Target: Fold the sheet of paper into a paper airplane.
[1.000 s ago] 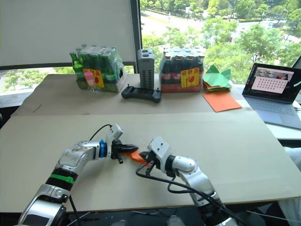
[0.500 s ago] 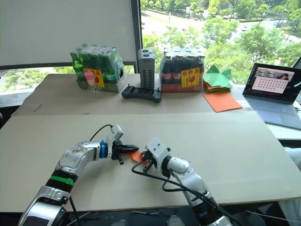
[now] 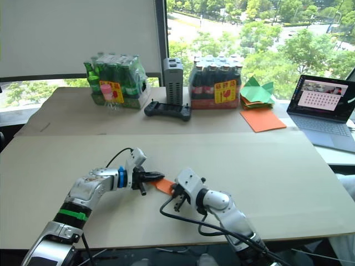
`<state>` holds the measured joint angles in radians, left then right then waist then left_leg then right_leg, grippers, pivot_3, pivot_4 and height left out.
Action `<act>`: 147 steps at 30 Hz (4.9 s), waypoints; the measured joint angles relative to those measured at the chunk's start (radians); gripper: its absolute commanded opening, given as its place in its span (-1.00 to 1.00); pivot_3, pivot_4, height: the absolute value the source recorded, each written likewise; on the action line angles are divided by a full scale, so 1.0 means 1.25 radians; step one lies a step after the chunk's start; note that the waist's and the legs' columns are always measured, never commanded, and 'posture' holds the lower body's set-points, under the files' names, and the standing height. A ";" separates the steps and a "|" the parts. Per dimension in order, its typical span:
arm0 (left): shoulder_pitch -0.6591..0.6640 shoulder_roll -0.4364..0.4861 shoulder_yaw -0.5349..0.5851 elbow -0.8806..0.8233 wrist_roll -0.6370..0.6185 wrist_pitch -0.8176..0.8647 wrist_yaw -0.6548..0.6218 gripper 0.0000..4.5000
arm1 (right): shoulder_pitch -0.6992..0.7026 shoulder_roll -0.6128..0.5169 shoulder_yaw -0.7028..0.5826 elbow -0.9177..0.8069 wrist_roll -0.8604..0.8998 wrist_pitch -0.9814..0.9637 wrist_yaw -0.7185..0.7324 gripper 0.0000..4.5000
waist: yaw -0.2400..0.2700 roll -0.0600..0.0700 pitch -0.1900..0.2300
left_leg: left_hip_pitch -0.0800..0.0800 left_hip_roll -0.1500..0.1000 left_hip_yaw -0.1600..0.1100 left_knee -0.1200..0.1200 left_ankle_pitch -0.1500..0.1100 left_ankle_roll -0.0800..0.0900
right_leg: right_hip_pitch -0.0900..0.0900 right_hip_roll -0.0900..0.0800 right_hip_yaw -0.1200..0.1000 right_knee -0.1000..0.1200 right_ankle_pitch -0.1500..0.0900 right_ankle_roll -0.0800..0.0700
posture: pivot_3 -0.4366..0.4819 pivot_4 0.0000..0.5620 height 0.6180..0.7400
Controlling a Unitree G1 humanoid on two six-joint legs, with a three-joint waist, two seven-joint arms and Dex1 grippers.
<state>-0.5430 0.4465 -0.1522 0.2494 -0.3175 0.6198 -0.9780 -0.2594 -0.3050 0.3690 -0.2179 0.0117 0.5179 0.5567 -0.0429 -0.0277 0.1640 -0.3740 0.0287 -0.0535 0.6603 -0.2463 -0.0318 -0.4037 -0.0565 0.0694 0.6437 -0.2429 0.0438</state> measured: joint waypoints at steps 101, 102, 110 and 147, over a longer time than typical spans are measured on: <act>0.160 0.141 0.354 -0.409 -0.436 0.345 0.241 -1.00 | -0.179 -0.026 -0.061 -0.002 0.261 0.153 0.101 -0.32 | -0.003 0.000 0.001 | -0.013 0.000 0.000 0.000 0.000 0.000 | -0.015 0.000 0.000 0.003 0.001 -0.001 | -0.05 -0.47 1.00; 0.160 0.141 0.354 -0.409 -0.438 0.345 0.243 -1.00 | -0.190 -0.026 -0.062 0.008 0.259 0.153 0.101 -0.32 | -0.003 0.000 0.001 | -0.013 0.000 0.000 0.000 0.000 0.000 | -0.015 0.000 0.000 0.003 0.001 -0.001 | -0.05 -0.47 1.00; 0.160 0.138 0.353 -0.409 -0.443 0.344 0.257 -1.00 | -0.246 -0.025 -0.088 0.076 0.246 0.153 0.089 -0.32 | -0.002 0.000 0.001 | -0.013 0.000 0.000 0.000 0.000 0.000 | -0.015 0.000 0.000 0.003 0.001 -0.001 | -0.05 -0.47 1.00; 0.215 0.197 0.350 -0.433 -0.474 0.341 0.209 -1.00 | -0.302 -0.023 -0.050 0.238 0.162 0.065 0.228 -0.32 | -0.003 0.000 0.001 | -0.013 0.001 0.000 0.000 0.000 0.000 | -0.015 0.000 0.000 0.003 0.001 -0.001 | -0.05 -0.47 1.00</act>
<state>-0.2746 0.6929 0.2856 -0.2920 -0.9103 1.0465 -0.7171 -0.6364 -0.3341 0.3068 0.0802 0.2146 0.5987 0.8412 -0.0466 -0.0277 0.1654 -0.3904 0.0294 -0.0535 0.6604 -0.2462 -0.0320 -0.4226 -0.0565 0.0692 0.6473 -0.2420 0.0424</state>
